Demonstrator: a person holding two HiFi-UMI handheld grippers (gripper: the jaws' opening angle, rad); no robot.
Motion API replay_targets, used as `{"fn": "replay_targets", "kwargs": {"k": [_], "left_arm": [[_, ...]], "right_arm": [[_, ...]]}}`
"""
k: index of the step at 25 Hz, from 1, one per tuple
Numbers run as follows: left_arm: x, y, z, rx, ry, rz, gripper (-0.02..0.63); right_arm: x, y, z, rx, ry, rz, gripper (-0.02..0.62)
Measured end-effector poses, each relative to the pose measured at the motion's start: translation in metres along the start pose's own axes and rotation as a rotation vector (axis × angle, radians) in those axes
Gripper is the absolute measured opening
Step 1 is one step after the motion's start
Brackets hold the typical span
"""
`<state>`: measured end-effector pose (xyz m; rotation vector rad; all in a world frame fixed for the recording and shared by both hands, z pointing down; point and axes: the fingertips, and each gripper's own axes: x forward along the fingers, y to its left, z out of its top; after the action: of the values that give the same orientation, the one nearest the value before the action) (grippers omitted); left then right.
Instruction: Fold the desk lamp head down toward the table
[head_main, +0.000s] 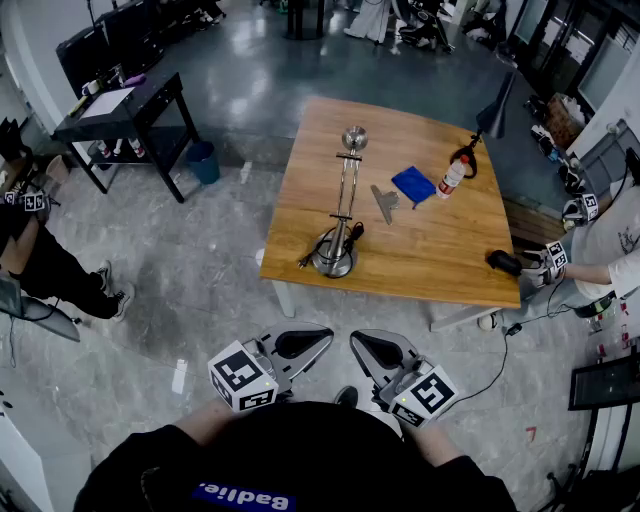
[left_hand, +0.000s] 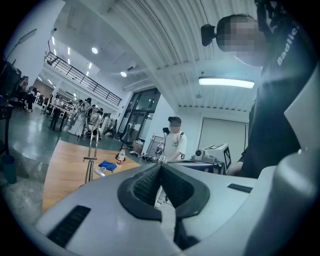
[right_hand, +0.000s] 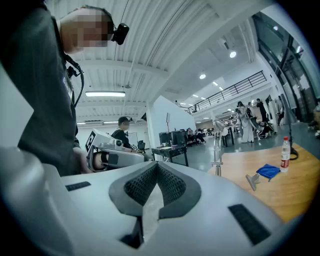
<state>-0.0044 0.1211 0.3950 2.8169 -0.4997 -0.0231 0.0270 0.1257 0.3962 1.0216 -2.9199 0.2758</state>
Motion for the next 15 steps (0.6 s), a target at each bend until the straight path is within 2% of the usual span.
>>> {"fn": "replay_targets", "kwargs": {"k": [15], "left_arm": [[0.0062, -0.0015, -0.0039, -0.002, 0.013, 0.005, 0.008]], "right_arm": [[-0.0016, -0.0027, 0.0007, 0.001, 0.002, 0.028, 0.005]]}}
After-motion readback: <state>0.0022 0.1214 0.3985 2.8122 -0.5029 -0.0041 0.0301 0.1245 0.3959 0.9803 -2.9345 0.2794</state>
